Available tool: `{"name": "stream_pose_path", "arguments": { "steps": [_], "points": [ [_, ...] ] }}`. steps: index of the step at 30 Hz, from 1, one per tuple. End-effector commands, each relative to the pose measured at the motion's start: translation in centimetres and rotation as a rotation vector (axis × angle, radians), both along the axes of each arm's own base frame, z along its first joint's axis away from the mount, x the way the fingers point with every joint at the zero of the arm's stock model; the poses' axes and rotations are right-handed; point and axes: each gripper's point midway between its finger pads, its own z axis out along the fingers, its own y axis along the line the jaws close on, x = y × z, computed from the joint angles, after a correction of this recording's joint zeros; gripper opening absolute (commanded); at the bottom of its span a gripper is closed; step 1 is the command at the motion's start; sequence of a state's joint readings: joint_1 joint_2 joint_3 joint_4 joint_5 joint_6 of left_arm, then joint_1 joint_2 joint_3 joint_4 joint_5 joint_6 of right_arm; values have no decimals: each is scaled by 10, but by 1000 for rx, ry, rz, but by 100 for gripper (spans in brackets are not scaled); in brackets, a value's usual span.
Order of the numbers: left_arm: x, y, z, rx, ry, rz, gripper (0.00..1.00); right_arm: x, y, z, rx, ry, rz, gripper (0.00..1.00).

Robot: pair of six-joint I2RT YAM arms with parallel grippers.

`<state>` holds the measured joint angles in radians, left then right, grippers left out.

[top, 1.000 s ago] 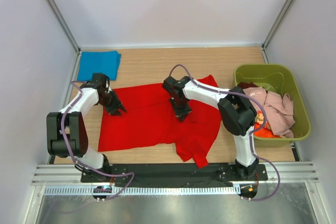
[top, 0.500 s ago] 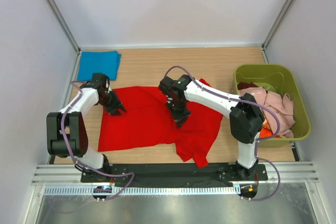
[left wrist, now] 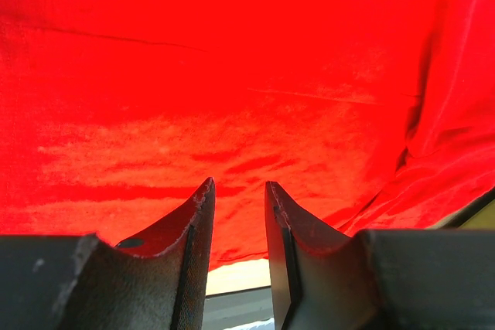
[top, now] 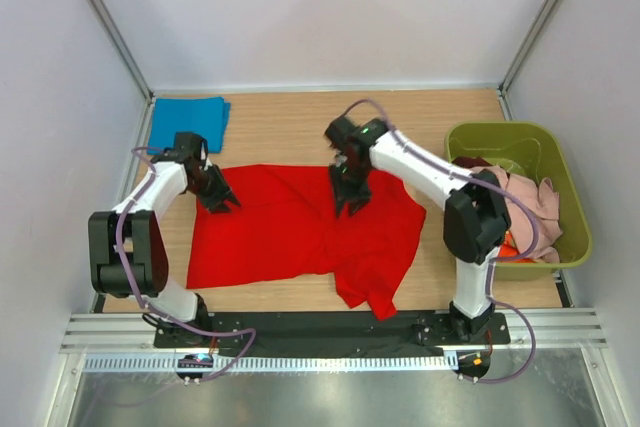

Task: Fold and stack the t-shirts
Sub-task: Fold the tshirt

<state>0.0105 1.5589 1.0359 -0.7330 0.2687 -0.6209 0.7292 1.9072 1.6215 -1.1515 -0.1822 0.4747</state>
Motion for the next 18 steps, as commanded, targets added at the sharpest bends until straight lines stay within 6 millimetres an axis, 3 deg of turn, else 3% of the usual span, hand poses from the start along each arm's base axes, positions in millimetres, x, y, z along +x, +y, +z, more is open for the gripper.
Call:
{"name": "stream_pose_path", "arguments": {
  "steps": [1,3,7,8,9,12,15,18],
  "points": [
    [9,1,8,9,-26,-11,34,98,-38,39,84,-198,-330,41],
    [10,0,7,4,-27,-12,34,139,-79,43,65,-257,-522,46],
    [10,-1,4,-2,-24,-14,34,202,-111,47,117,-313,-852,57],
    [11,-1,4,-2,-27,-14,34,214,-120,32,79,-312,-903,58],
    [11,-2,4,-6,-27,-15,34,229,-121,39,106,-329,-941,59],
    [12,-4,2,-19,-26,-15,34,251,-131,20,45,-299,-1049,63],
    [13,-5,0,-27,-29,-15,34,266,-126,2,39,-266,-1118,70],
    [13,-6,-2,-32,-28,-17,34,266,-125,-16,18,-221,-1191,69]
  ]
}}
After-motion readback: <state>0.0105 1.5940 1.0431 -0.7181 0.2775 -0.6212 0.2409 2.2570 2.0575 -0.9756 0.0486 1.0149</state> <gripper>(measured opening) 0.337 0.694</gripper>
